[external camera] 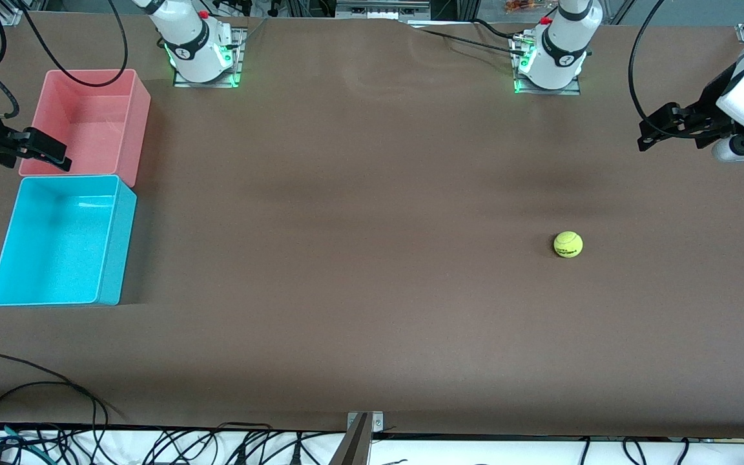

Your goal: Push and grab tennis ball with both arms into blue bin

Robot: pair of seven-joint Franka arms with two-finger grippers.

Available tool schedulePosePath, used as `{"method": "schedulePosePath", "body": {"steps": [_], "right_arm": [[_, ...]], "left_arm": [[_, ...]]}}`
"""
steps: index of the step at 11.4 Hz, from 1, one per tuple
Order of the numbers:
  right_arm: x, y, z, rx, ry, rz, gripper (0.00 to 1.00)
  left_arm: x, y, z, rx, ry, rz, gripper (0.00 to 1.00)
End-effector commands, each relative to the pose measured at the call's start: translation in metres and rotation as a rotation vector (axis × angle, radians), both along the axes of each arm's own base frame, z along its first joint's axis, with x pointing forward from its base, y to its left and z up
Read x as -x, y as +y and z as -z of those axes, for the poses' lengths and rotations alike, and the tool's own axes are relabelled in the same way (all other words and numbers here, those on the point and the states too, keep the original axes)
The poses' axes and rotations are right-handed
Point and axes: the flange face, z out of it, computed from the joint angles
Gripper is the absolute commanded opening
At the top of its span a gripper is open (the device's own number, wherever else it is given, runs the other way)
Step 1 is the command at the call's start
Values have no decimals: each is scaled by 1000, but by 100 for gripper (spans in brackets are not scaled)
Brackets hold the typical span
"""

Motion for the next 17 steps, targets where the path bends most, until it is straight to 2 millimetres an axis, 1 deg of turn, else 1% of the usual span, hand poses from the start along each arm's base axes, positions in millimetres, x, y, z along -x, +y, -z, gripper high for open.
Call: {"method": "schedulePosePath", "body": {"steps": [1,5,13,14,16,17], "right_arm": [[0,-1,-2,7,-7,-10,100],[0,-1,-2,5,-7,-10,100],[0,-1,0,5,-1,-8,100],[0,-2,1,5,0,-8,100],[0,0,1,5,0,-10,100],[0,0,0,5,-3,-10,100]], "left_arm": [[1,1,-6,4,4,-3,100],[1,5,-6,4,6,-11,100],[-9,14,9,-23,-2,-24,100],[-12,14,20,-26,-3,-22,100],[-15,17,28,-30,-15,-28,100],[-18,18,45,-31,-17,-28,100]]}}
